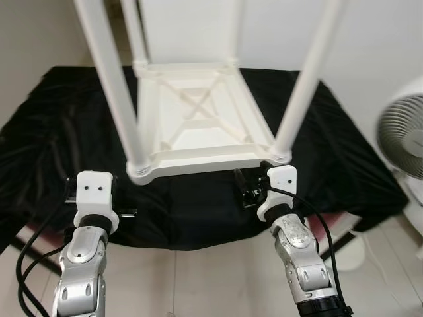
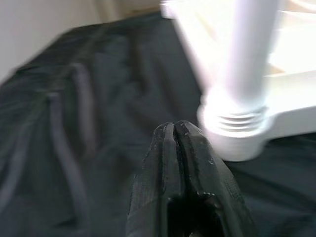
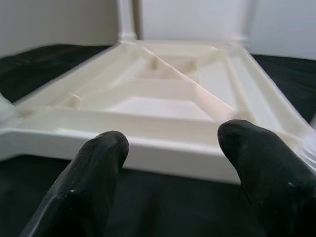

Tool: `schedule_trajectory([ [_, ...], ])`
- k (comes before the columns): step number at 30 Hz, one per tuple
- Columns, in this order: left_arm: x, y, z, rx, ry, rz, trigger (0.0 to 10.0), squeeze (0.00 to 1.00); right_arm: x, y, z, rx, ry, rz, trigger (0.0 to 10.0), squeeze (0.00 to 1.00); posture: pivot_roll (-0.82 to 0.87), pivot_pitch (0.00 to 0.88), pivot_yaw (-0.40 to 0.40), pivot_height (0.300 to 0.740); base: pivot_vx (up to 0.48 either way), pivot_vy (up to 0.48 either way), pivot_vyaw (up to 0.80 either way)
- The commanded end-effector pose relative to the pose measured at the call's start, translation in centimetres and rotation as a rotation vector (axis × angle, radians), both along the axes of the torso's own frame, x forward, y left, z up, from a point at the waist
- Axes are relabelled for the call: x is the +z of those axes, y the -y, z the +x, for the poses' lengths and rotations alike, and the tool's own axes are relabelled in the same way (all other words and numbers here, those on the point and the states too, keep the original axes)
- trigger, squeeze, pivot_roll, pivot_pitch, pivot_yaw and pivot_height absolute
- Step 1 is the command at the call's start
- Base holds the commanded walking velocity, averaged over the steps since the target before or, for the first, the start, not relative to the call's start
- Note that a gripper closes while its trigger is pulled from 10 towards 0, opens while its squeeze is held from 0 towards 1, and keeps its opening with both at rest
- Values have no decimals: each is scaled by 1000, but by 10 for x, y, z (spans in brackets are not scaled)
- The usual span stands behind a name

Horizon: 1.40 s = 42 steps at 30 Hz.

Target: Building children table

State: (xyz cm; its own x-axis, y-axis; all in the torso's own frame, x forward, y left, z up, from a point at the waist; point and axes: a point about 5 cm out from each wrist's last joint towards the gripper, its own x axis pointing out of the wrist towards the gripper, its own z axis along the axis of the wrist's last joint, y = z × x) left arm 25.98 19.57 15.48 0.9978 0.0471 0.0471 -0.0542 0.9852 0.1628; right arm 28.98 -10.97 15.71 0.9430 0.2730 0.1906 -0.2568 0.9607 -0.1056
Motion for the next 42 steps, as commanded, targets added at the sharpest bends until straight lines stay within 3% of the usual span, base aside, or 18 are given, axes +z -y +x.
schedule_trajectory([
  [1,-1,1,-1,-9,-10,-1,10000,0,4,1,0,-5,10,9,10000,0,-6,66,18,740,0,0,800],
  [4,7,4,1,-30,20,52,10000,0,12,1,3,-10,32,20,10000,0,-8,65,18,740,0,0,800],
  [22,9,2,6,-21,28,72,10000,0,12,8,4,-62,37,28,10000,0,-9,64,19,740,0,0,578],
  [31,9,0,8,-45,9,110,10000,0,12,4,2,-29,27,17,10000,0,-14,56,25,740,0,0,0],
  [36,7,-5,9,-189,-64,198,10000,0,16,7,1,-9,58,-56,10000,0,-18,54,25,740,0,0,0],
  [42,23,-17,18,-159,-18,183,10000,0,15,10,3,-18,52,-54,10000,0,-18,54,27,740,0,89,0],
])
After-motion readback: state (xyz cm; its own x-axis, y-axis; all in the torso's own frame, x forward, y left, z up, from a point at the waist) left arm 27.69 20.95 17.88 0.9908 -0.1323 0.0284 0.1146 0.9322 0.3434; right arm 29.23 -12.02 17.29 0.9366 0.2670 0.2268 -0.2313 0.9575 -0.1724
